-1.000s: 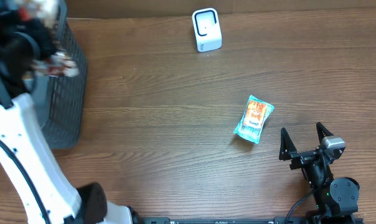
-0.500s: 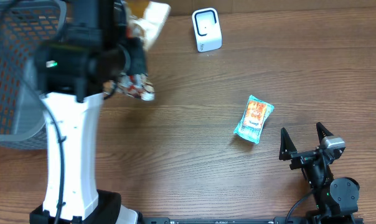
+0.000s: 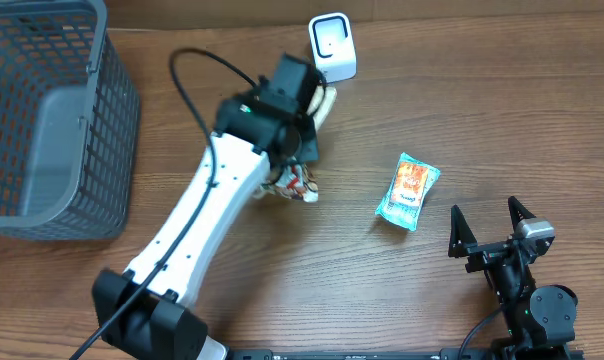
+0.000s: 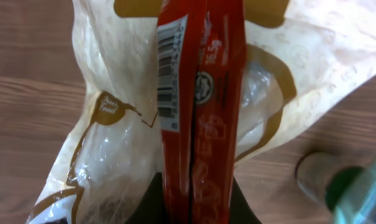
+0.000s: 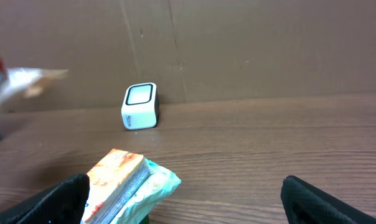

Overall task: Scan the item barcode
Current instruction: 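Carry the clear packet out and lower it beside the teal packet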

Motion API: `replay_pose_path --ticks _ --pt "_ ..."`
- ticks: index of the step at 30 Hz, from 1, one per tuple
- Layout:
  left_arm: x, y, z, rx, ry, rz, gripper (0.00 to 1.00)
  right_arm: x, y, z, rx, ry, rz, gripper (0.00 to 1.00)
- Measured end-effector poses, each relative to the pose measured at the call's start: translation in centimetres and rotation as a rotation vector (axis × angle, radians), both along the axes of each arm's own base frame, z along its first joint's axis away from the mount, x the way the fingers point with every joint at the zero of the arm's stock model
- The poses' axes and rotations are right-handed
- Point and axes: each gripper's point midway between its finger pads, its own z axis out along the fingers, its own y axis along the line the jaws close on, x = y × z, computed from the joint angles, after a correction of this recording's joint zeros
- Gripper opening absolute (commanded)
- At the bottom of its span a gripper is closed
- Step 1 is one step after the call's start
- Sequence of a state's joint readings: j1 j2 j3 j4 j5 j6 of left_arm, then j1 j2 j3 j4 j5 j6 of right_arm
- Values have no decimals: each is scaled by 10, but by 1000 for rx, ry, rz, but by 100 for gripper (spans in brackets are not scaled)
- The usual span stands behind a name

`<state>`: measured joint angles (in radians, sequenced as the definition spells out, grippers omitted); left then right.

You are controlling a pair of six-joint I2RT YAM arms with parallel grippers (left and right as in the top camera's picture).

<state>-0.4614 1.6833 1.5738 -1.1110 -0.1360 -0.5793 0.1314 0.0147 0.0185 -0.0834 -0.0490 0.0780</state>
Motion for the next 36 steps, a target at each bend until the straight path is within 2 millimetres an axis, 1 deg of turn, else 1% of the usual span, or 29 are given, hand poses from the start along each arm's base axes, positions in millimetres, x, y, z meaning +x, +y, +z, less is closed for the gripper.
replay_pose_path --ticks 4,7,11,14,18,23,27,34,36 --pt "-6 -9 -42 1 17 0 4 0 0 0 0 0 0 100" --pt "-10 -13 -66 -9 17 13 4 0 0 0 1 0 0 100" --pt "-13 -13 -94 -22 8 26 4 0 0 0 0 -1 0 100" --pt "-15 -12 -110 -29 1 31 5 0 0 0 0 0 -1 100" --pt "-17 -12 -120 -37 -8 37 6 0 0 0 1 0 0 100" --pt "-18 -11 -124 -39 -6 43 5 0 0 0 0 0 0 100" --pt "-18 -11 -124 -41 -8 43 5 0 0 0 0 0 0 100" --pt "-19 -22 -123 -50 -23 18 5 0 0 0 0 0 0 100" --pt "-19 -22 -123 -50 -23 17 5 0 0 0 0 0 -1 100"
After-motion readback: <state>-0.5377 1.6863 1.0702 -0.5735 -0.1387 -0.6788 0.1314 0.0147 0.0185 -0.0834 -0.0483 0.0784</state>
